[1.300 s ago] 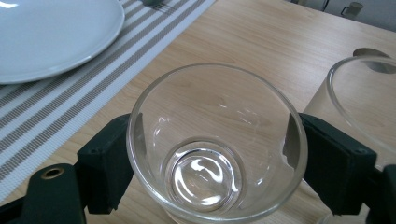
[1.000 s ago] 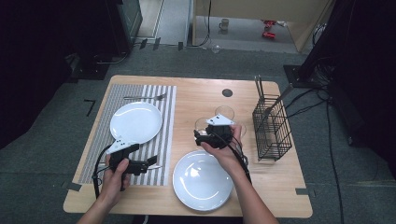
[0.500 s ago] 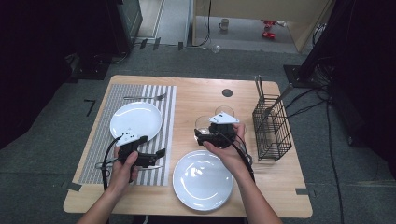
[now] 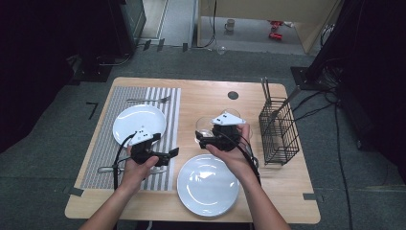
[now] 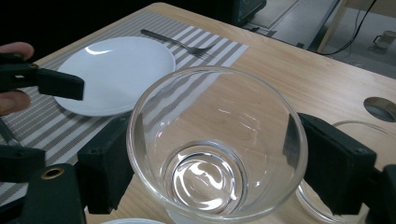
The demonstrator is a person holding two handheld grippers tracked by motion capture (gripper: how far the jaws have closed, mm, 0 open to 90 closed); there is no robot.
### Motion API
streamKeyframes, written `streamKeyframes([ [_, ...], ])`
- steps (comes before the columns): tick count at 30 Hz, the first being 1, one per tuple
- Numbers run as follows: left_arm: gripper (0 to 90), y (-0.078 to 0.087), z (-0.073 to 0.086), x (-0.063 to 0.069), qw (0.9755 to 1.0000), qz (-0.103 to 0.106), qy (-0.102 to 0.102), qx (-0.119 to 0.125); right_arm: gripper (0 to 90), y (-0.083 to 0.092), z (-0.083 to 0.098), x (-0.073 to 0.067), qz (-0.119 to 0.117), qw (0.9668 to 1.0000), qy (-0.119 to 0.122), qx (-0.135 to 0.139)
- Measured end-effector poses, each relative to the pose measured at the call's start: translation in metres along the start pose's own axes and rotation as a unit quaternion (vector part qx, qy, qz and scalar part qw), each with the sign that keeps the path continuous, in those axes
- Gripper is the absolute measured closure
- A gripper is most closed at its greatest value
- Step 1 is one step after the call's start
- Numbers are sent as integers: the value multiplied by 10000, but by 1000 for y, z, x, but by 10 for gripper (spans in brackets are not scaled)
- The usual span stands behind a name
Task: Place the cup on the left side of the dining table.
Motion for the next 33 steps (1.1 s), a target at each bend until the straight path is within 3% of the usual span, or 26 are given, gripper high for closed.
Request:
streamKeyframes([
  [10,12,-22,-10,16,9984,258,-501,-3,178,6,-6,-6,-116,9999,37,73],
  [20,16,-39,-18,26,9957,372,-844,19,178,8,-7,-14,-277,9996,60,68],
  [23,16,-44,-20,29,9942,416,-990,30,179,7,-7,-18,-347,9993,113,58],
  [33,146,-52,-22,36,9889,613,-1340,177,179,4,-4,-29,-578,9980,242,4],
])
Point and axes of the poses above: each handheld gripper's, and its own axes: y roughly backward along the jaws, z roughly out of its underside, x roughly to its right, the point moved 1 cm from there along -y, roughly forward along the jaws, and after that the axes turned 6 degrees about z, right-handed, at the moved point
